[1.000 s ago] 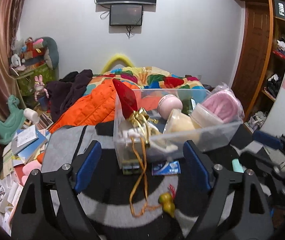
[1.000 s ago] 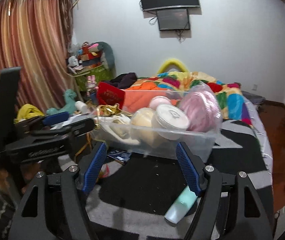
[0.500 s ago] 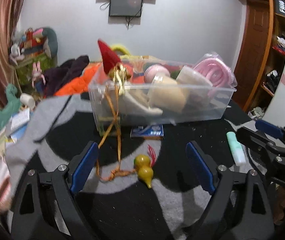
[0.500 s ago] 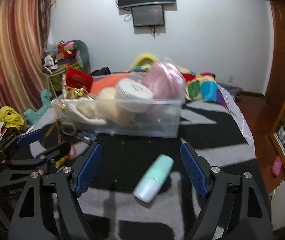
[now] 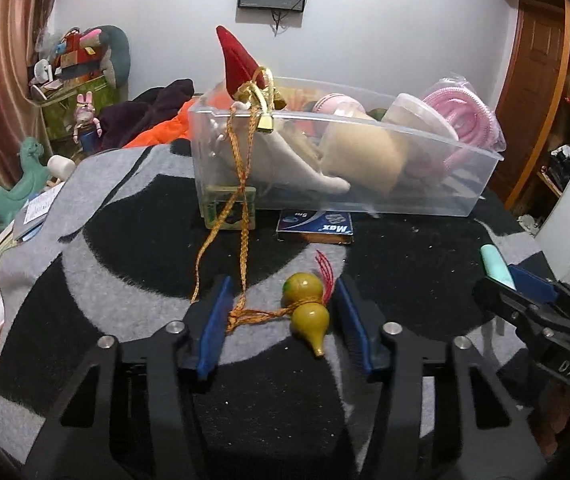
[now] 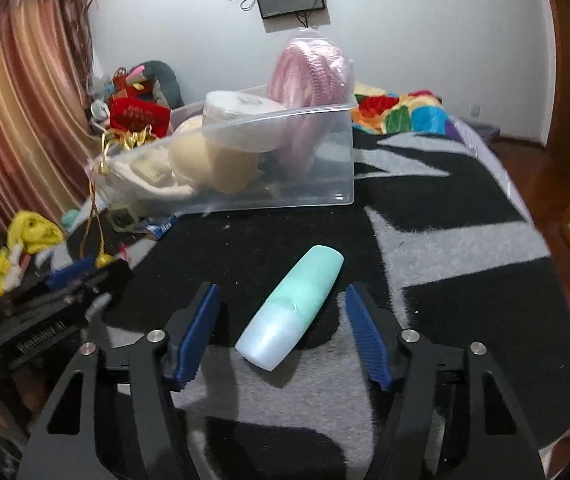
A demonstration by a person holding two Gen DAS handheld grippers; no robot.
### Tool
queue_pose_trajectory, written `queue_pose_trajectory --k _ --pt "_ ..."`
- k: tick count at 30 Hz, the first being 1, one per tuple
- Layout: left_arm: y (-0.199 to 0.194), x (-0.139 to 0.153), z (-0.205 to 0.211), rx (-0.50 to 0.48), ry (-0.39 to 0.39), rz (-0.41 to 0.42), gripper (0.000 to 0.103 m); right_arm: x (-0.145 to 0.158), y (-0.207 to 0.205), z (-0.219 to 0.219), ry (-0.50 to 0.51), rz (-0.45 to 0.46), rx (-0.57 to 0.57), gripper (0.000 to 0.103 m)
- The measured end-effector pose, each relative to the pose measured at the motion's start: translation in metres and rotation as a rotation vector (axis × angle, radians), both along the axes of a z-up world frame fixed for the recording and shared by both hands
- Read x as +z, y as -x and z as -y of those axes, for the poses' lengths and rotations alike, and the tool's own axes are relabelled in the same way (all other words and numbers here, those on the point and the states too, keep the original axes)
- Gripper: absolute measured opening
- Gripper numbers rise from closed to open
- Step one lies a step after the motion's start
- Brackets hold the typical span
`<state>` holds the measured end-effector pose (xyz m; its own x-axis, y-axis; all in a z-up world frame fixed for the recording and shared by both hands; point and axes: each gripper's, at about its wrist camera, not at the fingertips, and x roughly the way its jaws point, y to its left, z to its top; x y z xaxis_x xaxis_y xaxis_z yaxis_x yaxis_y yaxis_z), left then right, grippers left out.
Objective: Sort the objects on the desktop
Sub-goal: 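Grasp the yellow gourd with the left tool while the right tool grasps the mint-green tube, then drop the yellow gourd into the bin while the right tool drops the mint-green tube in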
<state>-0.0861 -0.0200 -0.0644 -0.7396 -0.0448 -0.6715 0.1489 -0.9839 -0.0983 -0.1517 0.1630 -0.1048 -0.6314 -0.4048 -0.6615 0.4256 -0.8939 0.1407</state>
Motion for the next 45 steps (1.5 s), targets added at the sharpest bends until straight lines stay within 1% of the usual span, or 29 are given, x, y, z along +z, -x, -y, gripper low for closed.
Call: queue_pose_trajectory --k 1,2,3,5,6,8,9,11,14,17,21,25,30,35,39,43,45 --pt "0.000 0.000 -0.001 0.003 0.006 -0.001 0.045 -0.001 -0.003 0.002 -0.025 -0.017 -0.004 0.053" --pt "0.000 0.000 -0.001 0.001 0.010 -0.002 0.039 -0.001 -0.004 0.003 -0.036 -0.027 -0.006 0.051" --pt "-0.001 0.000 -0.002 0.004 0.013 -0.010 0.033 -0.001 -0.005 0.004 -0.043 -0.036 -0.010 0.046" --pt "-0.002 0.000 -0.001 0.018 0.009 -0.016 0.020 0.000 -0.006 0.001 -0.039 -0.043 -0.017 0.032" --pt "-0.003 0.000 0.001 0.023 -0.006 -0.023 0.020 0.002 -0.004 0.000 -0.014 -0.031 -0.011 0.022" --pt "-0.006 0.000 0.005 0.019 -0.033 -0.033 0.019 0.005 -0.002 -0.010 0.083 0.008 0.024 0.022" --pt "-0.007 0.000 0.007 0.024 -0.047 -0.037 0.019 0.007 -0.002 -0.013 0.103 0.011 0.027 0.022" --pt "-0.010 0.000 0.010 0.023 -0.069 -0.045 0.019 0.011 -0.003 -0.017 0.115 0.001 0.023 0.022" --pt "-0.016 0.003 0.011 0.027 -0.074 -0.053 0.019 0.013 -0.004 -0.020 0.139 0.014 0.029 0.022" --pt "-0.022 0.007 0.010 0.012 -0.085 -0.066 0.019 0.014 -0.006 -0.020 0.133 0.005 0.029 0.022" --pt "-0.030 0.019 0.007 -0.003 -0.070 -0.102 0.019 0.018 -0.006 -0.011 0.142 0.001 0.039 0.022" --pt "-0.035 0.030 0.009 -0.037 -0.117 -0.131 0.019 0.023 -0.008 -0.011 0.148 -0.010 0.046 0.022" --pt "-0.039 0.041 0.014 -0.046 -0.158 -0.166 0.019 0.035 -0.007 -0.013 0.149 -0.039 0.042 0.022" --pt "-0.037 0.053 0.015 -0.042 -0.137 -0.200 0.019 0.047 -0.001 -0.009 0.152 -0.059 0.048 0.022" --pt "-0.034 0.064 0.018 -0.021 -0.103 -0.231 0.019 0.053 0.003 -0.002 0.151 -0.077 0.064 0.022" --pt "-0.028 0.072 0.024 -0.033 -0.139 -0.260 0.019 0.058 0.009 0.008 0.156 -0.088 0.083 0.023" --pt "-0.022 0.075 0.025 -0.037 -0.141 -0.268 0.019 0.058 0.013 0.012 0.163 -0.082 0.099 0.023"
